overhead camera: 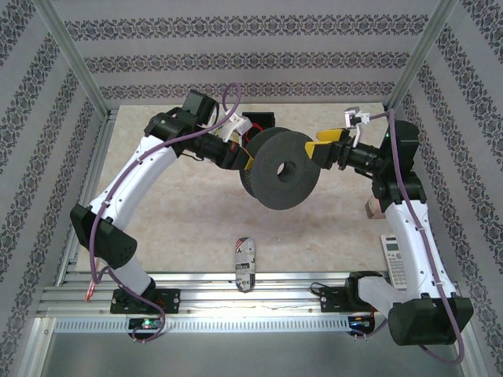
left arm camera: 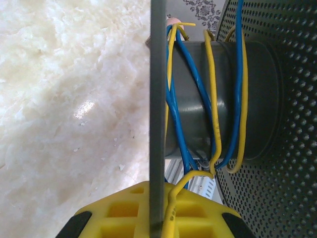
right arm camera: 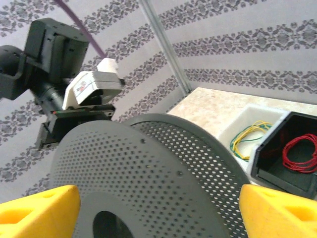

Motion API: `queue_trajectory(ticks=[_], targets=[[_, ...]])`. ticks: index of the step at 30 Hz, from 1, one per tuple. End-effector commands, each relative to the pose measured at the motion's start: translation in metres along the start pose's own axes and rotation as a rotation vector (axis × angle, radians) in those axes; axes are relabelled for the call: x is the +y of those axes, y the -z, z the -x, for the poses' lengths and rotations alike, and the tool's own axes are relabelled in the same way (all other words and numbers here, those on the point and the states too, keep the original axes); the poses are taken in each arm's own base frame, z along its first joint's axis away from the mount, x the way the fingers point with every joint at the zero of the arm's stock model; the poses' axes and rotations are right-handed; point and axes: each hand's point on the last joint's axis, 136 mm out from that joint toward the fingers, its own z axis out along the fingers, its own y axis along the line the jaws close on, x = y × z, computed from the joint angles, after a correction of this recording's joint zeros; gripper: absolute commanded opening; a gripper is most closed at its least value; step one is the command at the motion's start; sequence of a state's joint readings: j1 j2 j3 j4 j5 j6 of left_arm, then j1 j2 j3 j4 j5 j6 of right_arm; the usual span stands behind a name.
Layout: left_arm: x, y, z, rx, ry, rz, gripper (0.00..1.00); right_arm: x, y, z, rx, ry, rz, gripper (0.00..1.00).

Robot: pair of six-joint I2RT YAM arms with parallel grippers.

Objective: Wrap the cables

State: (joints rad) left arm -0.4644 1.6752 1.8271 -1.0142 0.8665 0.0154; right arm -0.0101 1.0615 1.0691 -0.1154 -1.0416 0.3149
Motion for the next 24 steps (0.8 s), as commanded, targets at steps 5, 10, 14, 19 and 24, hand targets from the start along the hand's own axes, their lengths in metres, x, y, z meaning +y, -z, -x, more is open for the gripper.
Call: queue_trajectory(ticks=[5, 10, 14, 19, 24], targets=[[-0.031, 0.019, 0.016, -0.085, -0.125, -0.071, 0.00, 0.006, -0.008, -0.008, 0.022, 0.002, 0.074, 0.80], [-0.032, 0.019, 0.022, -0.091, -0.133, -0.079, 0.00, 0.022, -0.011, -0.019, 0.056, 0.004, 0.151, 0.67], [-0.033, 0.019, 0.028, -0.098, -0.139, -0.090, 0.00, 0.034, -0.009, -0.026, 0.062, 0.007, 0.202, 0.49], [-0.035, 0.019, 0.032, -0.106, -0.144, -0.099, 0.00, 0.044, -0.007, -0.031, 0.070, 0.003, 0.246, 0.25], [-0.032, 0.019, 0.032, -0.111, -0.139, -0.085, 0.07, 0.050, -0.007, -0.031, 0.065, 0.015, 0.260, 0.00]])
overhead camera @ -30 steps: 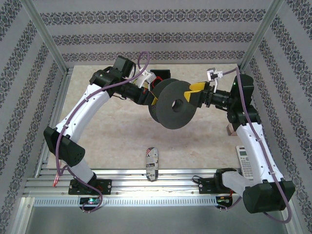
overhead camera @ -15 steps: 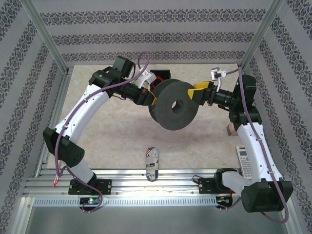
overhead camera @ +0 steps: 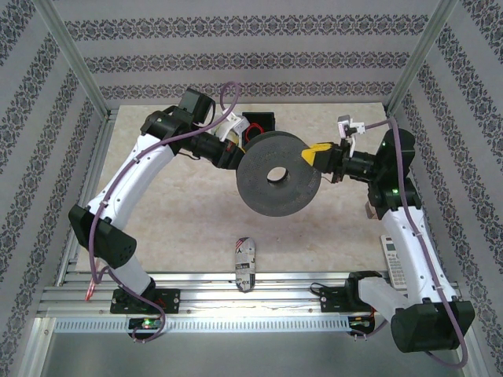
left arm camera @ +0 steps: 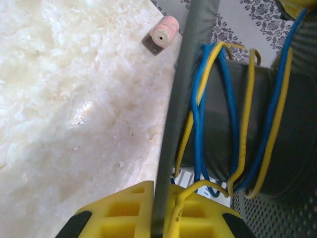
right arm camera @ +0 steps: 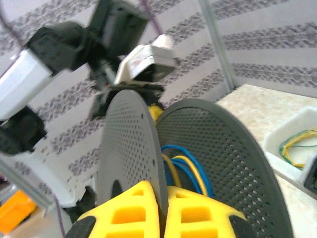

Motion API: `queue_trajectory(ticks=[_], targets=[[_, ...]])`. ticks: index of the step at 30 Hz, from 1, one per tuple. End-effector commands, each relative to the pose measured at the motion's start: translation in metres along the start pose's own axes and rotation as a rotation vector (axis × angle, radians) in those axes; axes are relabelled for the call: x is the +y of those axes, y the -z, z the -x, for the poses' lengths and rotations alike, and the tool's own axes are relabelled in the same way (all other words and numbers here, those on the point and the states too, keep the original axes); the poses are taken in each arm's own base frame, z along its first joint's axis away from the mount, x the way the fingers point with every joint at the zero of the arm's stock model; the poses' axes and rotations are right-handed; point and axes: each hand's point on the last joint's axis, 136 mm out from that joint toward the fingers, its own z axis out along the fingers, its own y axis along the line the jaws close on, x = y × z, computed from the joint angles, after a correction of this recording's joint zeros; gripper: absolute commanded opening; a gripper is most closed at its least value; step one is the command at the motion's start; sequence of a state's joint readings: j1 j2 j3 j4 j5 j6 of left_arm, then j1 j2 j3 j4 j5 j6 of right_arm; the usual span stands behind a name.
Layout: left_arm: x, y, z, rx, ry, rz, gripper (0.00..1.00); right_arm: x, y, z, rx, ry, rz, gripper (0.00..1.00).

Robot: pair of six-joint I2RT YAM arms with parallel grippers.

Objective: Wrap the cables

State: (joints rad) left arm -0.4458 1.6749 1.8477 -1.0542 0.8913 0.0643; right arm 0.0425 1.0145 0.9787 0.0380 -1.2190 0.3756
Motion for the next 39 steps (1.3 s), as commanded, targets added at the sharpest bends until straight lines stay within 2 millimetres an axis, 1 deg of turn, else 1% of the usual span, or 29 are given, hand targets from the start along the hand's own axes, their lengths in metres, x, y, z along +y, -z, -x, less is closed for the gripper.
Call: queue_trajectory(ticks=[1, 2, 4, 7, 9, 11, 14, 20, 24, 26, 27, 32, 36, 39], targets=[[-0.029, 0.011, 0.034, -0.115, -0.118, -0.063, 0.07, 0.004, -0.006, -0.010, 0.018, -0.028, 0.029, 0.00], [-0.028, 0.013, 0.034, -0.120, -0.115, -0.050, 0.09, 0.004, -0.005, -0.010, 0.017, -0.028, 0.027, 0.00], [-0.024, 0.018, 0.035, -0.131, -0.110, -0.022, 0.17, 0.004, -0.005, -0.009, 0.015, -0.030, 0.025, 0.00], [-0.015, 0.033, 0.038, -0.168, -0.097, 0.054, 0.43, 0.004, -0.004, -0.007, 0.007, -0.037, 0.022, 0.00], [-0.004, 0.050, 0.039, -0.200, -0.076, 0.128, 0.60, 0.002, -0.002, -0.007, 0.002, -0.047, 0.016, 0.00], [0.007, 0.066, 0.038, -0.224, -0.049, 0.189, 0.70, 0.000, -0.001, -0.008, -0.002, -0.056, 0.012, 0.00], [0.020, 0.087, 0.034, -0.251, -0.009, 0.260, 0.80, -0.002, -0.001, -0.009, -0.006, -0.067, 0.008, 0.00], [0.042, 0.116, 0.025, -0.293, 0.048, 0.377, 0.88, -0.010, -0.002, -0.015, -0.009, -0.104, 0.000, 0.00], [0.054, 0.131, 0.016, -0.332, 0.079, 0.470, 0.94, -0.026, -0.004, -0.026, -0.007, -0.174, -0.016, 0.00], [0.058, 0.134, 0.010, -0.351, 0.083, 0.506, 0.97, -0.039, -0.007, -0.034, -0.015, -0.231, -0.022, 0.00], [0.060, 0.134, 0.005, -0.369, 0.079, 0.518, 1.00, -0.046, -0.009, -0.039, -0.023, -0.264, -0.024, 0.00], [0.079, 0.137, -0.024, -0.472, 0.074, 0.639, 1.00, -0.080, -0.020, -0.070, -0.034, -0.397, -0.061, 0.00], [0.101, 0.143, -0.052, -0.503, 0.112, 0.772, 1.00, -0.101, -0.029, -0.087, -0.042, -0.459, -0.073, 0.00], [0.109, 0.135, -0.067, -0.487, 0.141, 0.782, 1.00, -0.112, -0.036, -0.101, -0.029, -0.492, -0.078, 0.00]])
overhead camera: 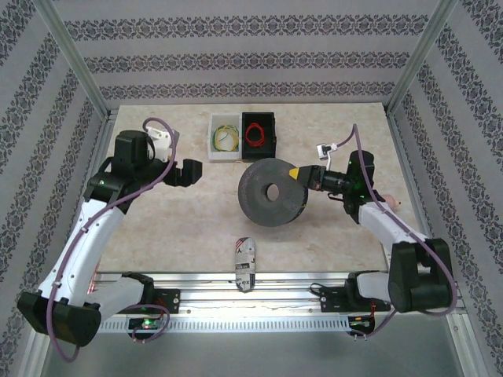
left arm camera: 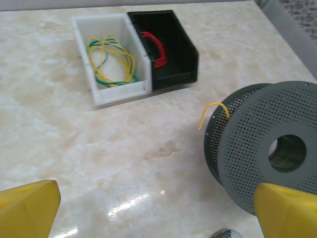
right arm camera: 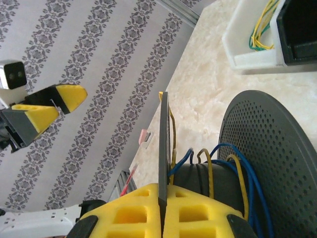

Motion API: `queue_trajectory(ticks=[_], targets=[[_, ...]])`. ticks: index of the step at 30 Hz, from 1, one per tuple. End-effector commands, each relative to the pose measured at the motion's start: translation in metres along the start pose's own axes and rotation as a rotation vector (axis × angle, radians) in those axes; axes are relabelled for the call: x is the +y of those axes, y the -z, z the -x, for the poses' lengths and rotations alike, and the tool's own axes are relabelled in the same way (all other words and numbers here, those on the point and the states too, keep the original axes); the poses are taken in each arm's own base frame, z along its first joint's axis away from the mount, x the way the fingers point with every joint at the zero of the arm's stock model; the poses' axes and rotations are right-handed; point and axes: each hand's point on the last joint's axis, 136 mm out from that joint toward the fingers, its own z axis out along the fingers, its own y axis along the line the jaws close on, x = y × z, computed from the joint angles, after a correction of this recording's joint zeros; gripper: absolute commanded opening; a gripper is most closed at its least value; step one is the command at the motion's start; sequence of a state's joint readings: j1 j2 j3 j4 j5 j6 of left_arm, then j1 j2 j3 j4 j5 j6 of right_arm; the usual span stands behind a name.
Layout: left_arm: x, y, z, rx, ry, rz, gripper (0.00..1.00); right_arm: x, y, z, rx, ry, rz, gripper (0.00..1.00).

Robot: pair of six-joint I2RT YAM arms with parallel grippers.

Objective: Wrap the cables

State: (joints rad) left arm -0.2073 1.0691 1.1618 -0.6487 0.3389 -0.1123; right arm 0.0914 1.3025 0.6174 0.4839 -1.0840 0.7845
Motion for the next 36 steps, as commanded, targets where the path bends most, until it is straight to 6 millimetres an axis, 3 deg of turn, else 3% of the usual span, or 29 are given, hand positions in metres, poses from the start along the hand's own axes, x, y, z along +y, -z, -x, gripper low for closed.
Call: queue_trajectory(ticks=[1, 15, 16, 19, 23, 28, 32, 36], targets=[[0.015, -0.001, 0.011, -0.086, 0.023, 0.073, 1.00, 0.010, -0.006, 0.012, -0.045, 0.081, 0.054, 0.00], [0.024, -0.016, -0.024, -0.037, 0.074, 0.084, 1.00, -0.070, -0.039, -0.023, -0.012, -0.046, -0.029, 0.00], [0.026, -0.015, -0.024, -0.038, 0.075, 0.091, 1.00, -0.073, -0.039, -0.024, -0.015, -0.048, -0.039, 0.05], [0.028, -0.014, -0.024, -0.051, 0.073, 0.108, 1.00, -0.079, -0.035, -0.023, -0.027, -0.039, -0.086, 0.37], [0.027, -0.014, -0.022, -0.045, 0.059, 0.105, 1.00, -0.084, -0.016, -0.011, -0.048, -0.026, -0.179, 0.64], [0.029, -0.013, -0.012, -0.051, 0.048, 0.117, 1.00, -0.078, 0.021, 0.016, -0.078, 0.042, -0.380, 0.87], [0.036, -0.008, -0.003, -0.077, 0.038, 0.166, 1.00, -0.071, 0.058, 0.038, -0.099, 0.142, -0.619, 0.98], [0.070, -0.002, -0.008, -0.147, 0.033, 0.352, 1.00, -0.067, 0.102, 0.063, -0.254, 0.369, -0.860, 0.98]])
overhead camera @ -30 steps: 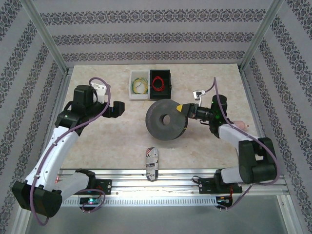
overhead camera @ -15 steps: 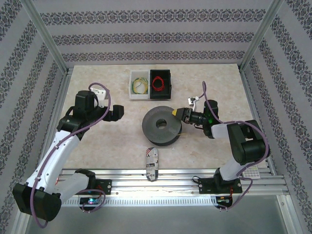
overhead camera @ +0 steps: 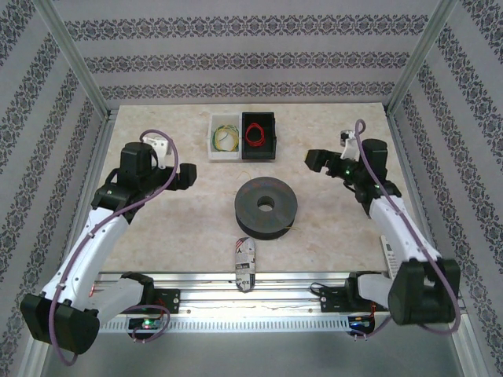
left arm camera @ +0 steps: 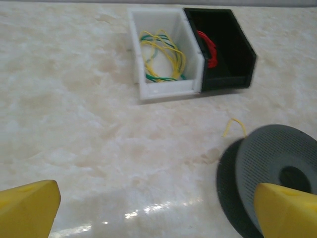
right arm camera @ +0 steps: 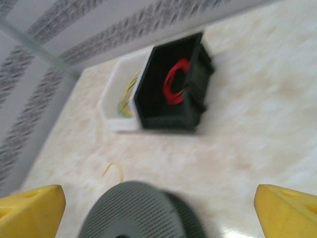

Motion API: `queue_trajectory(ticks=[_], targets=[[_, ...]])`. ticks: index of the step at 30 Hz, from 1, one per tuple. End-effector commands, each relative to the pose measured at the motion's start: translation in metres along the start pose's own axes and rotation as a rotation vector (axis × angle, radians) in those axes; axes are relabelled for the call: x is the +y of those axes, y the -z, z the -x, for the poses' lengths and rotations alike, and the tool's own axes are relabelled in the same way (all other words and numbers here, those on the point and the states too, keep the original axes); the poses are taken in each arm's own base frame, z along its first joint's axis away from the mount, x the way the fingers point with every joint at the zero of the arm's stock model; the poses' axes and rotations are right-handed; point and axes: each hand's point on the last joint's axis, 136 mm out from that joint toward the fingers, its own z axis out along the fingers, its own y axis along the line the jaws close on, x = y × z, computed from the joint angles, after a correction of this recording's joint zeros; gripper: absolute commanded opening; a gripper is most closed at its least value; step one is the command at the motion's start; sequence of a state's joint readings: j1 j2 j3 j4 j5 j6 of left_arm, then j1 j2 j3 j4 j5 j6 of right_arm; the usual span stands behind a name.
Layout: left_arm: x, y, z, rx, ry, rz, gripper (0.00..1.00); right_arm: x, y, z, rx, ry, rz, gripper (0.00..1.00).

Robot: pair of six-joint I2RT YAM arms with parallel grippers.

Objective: Wrap the cables

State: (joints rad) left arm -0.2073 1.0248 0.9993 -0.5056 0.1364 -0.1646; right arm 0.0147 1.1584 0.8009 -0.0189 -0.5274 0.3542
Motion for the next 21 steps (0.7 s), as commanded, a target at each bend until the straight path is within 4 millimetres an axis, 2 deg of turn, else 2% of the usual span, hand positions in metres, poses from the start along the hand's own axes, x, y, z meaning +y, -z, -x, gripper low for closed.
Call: queue_trajectory(ticks=[1, 5, 7, 10, 13, 14, 16, 18, 21], targets=[[0.044, 0.007, 0.008, -0.134, -0.006, 0.228, 1.00, -0.049, 0.025, -0.006, -0.068, 0.188, -0.308, 0.98], [0.080, -0.006, -0.021, -0.239, -0.057, 0.397, 1.00, -0.073, 0.036, -0.009, -0.233, 0.329, -0.441, 0.98], [0.098, -0.014, -0.035, -0.266, -0.042, 0.484, 1.00, -0.087, 0.030, -0.024, -0.244, 0.362, -0.473, 0.98], [0.115, -0.027, -0.053, -0.283, -0.034, 0.556, 1.00, -0.109, 0.017, -0.051, -0.186, 0.351, -0.513, 0.98], [0.128, -0.042, -0.074, -0.280, -0.040, 0.571, 1.00, -0.119, 0.004, -0.073, -0.120, 0.352, -0.514, 0.98], [0.132, -0.047, -0.082, -0.272, -0.036, 0.570, 1.00, -0.113, 0.000, -0.058, -0.152, 0.372, -0.498, 0.98], [0.140, -0.057, -0.093, -0.284, -0.022, 0.542, 1.00, -0.118, -0.005, -0.048, -0.217, 0.382, -0.507, 0.98], [0.139, -0.063, -0.091, -0.277, -0.018, 0.500, 1.00, -0.125, -0.015, -0.040, -0.203, 0.375, -0.510, 0.98], [0.138, -0.069, -0.074, -0.438, 0.007, 0.439, 1.00, -0.137, -0.032, -0.041, -0.224, 0.380, -0.511, 0.98]])
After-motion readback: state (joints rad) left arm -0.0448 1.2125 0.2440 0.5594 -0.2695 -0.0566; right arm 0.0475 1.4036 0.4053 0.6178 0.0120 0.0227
